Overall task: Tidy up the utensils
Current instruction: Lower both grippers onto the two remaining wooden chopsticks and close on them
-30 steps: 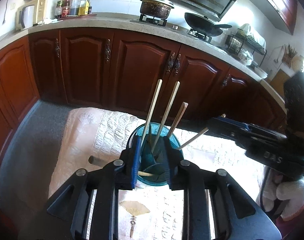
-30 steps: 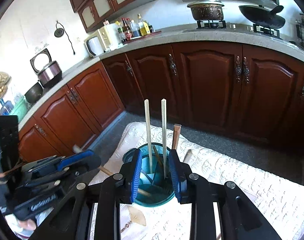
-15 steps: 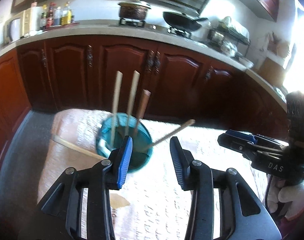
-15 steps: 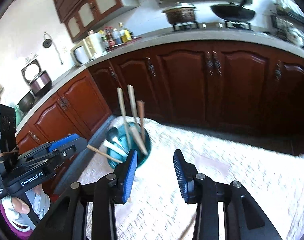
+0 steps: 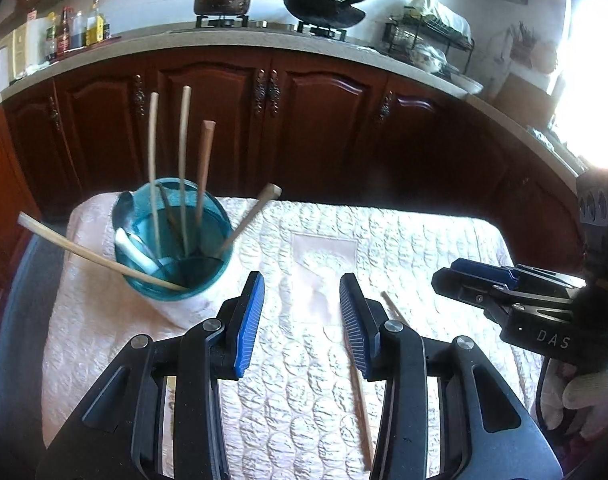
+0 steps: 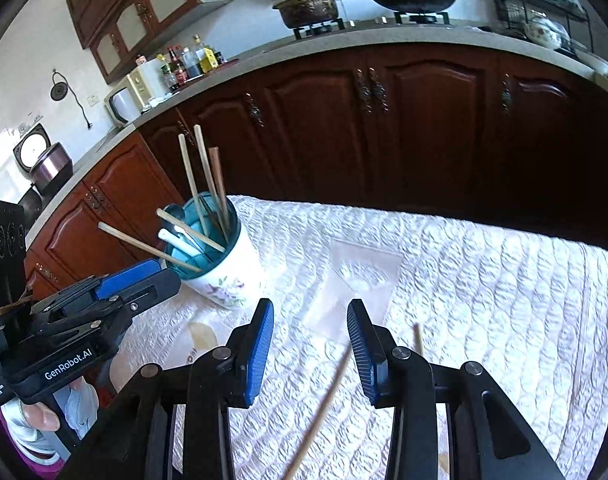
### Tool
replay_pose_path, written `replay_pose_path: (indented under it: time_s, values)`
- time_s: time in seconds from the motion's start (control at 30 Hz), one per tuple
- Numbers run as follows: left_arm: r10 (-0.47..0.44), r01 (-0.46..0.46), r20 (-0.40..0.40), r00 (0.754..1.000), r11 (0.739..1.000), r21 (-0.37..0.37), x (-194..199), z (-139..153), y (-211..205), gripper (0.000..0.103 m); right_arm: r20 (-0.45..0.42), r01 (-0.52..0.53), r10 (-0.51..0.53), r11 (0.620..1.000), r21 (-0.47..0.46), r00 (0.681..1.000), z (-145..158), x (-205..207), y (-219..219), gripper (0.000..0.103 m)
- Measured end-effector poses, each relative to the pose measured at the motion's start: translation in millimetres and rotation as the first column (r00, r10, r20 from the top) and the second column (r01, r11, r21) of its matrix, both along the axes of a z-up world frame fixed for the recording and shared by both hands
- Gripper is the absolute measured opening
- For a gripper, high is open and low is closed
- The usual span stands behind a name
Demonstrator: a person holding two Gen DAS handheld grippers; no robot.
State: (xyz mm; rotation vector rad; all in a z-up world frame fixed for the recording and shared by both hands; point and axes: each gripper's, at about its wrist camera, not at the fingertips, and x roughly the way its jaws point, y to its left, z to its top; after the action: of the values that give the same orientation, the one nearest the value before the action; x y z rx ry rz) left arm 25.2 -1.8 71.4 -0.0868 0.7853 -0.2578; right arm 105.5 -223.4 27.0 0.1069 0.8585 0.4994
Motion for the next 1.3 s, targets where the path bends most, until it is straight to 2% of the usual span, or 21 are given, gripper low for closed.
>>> replay_pose_path:
  time_s: [0.23, 0.53, 0.73, 0.97, 1.3]
  values:
    - [-0.042, 0.042, -0.03, 0.999, 0.999, -0.004, -7.2, -11.7, -19.2, 0.038, -0.032, 0.035, -0.035, 0.999, -0.022, 0.999, -16.9, -7.8, -17.2, 0.037]
    - [-0.111, 0.112, -0.134, 0.985, 0.994, 0.003, -5.5, -52.0, -44.6, 0.038, -0.16, 0.082, -0.098, 0.992, -0.099, 0.982, -71.2, 3.5, -50.0, 0.037]
    - [-0.127, 0.13, -0.237, 0.963, 0.992, -0.003, 10.8, -91.1, -57.6, 0.038, -0.226, 0.081, -0.111, 0.987, -0.141, 0.968, -108.8, 23.7, -57.0, 0.037]
    - [-0.126, 0.126, -0.319, 0.939, 0.992, -0.022, 43.0, -124.5, -69.2, 0.038, -0.264, 0.063, -0.104, 0.985, -0.159, 0.959, -134.3, 54.1, -48.6, 0.025]
    - [-0.139, 0.158, -0.357, 0.924, 0.987, 0.026, 84.1, -150.4, -94.8, 0.038, -0.288, 0.019, -0.073, 0.982, -0.186, 0.955, -149.1, 89.4, -35.4, 0.02]
